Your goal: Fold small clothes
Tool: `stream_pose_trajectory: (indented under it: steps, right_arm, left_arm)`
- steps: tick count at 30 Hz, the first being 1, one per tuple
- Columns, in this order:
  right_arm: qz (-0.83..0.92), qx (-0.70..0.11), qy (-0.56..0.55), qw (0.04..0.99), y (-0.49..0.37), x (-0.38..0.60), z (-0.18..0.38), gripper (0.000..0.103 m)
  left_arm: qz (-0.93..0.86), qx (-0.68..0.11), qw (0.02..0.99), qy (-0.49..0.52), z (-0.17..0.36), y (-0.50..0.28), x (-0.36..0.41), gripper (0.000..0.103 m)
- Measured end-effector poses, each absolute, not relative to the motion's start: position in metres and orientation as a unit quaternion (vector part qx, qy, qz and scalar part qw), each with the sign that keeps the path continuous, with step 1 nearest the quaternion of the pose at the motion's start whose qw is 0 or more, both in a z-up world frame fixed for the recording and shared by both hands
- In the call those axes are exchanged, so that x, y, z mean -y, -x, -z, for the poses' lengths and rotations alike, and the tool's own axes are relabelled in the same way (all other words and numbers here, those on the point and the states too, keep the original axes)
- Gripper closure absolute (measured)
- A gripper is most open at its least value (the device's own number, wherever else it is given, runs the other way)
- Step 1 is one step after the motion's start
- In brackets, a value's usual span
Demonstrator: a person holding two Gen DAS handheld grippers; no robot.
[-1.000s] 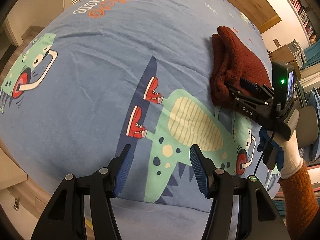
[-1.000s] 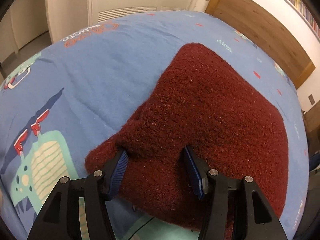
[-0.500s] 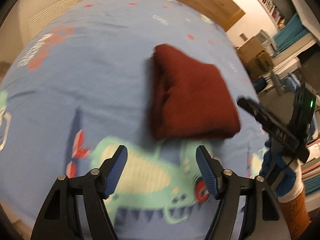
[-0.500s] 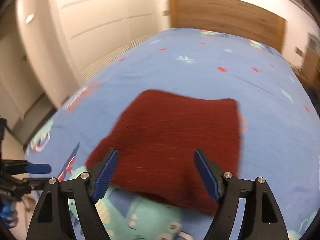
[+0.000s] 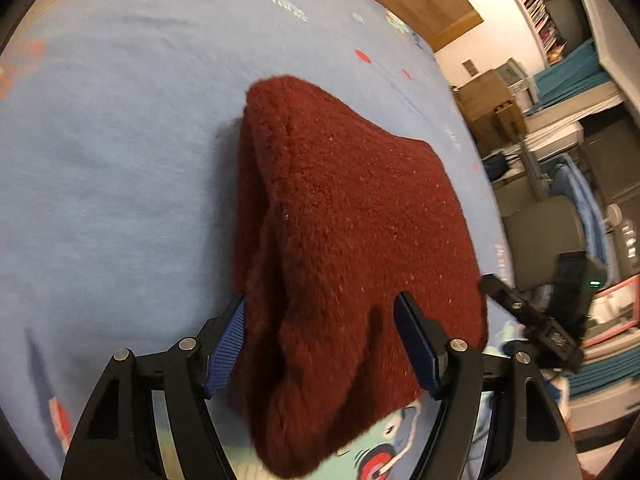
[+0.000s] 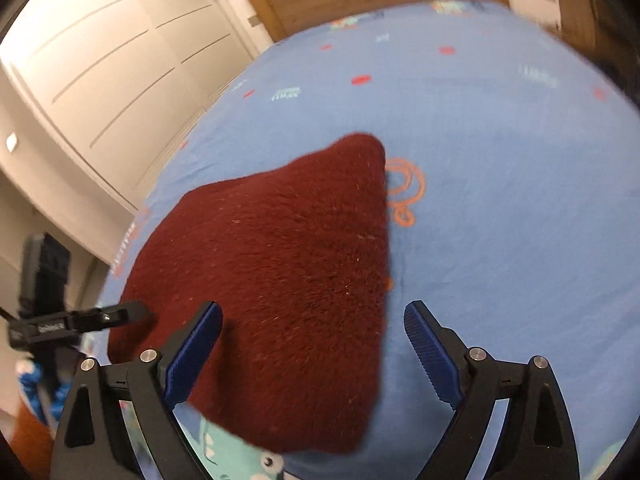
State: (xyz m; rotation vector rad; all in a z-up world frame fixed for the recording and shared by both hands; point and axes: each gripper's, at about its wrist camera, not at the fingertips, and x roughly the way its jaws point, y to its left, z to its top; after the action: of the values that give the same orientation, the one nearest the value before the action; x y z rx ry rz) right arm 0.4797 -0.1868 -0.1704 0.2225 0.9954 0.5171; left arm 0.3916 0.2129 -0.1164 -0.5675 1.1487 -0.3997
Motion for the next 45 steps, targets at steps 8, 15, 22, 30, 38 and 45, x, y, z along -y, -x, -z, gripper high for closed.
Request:
stream_pose_trajectory:
  steps: [8,15,22,30,38,45]
  right_arm:
    - [-0.299,-0.509,-0.183,0.786,-0.496,0.181,0.212,0.0]
    - [-0.339,-0.514,-0.224,0.755,-0.503,0.173,0.232,0.006]
    - [-0.357,-0.488,-0.245,0.758,-0.5,0.188,0.218,0.032]
    - [-0.344,-0.421,-0.241,0.804,-0.492,0.241,0.156,0.032]
    - [-0.3,-0.407,-0.235,0.83,-0.478,0.303,0.141,0.032]
    - [-0.258,-0.467,-0.23,0.814,-0.476,0.323,0.204,0.025]
  left_arm:
    - [0.211,-0.531,0.76,0.31,0.155,-0.408,-0.23,0.023]
    - [0.255,-0.495,0.751,0.355,0.16,-0.413,-0.246,0.043]
    - [0.283,-0.464,0.756,0.364,0.14,-0.411,-0.243,0.056]
    - [0.34,-0.437,0.76,0.339,0.092,-0.43,-0.187,0.057]
    - [0.348,-0.468,0.757,0.295,0.105,-0.456,-0.118,0.057]
    - [0.305,-0.527,0.749,0.26,0.152,-0.46,-0.106,0.05]
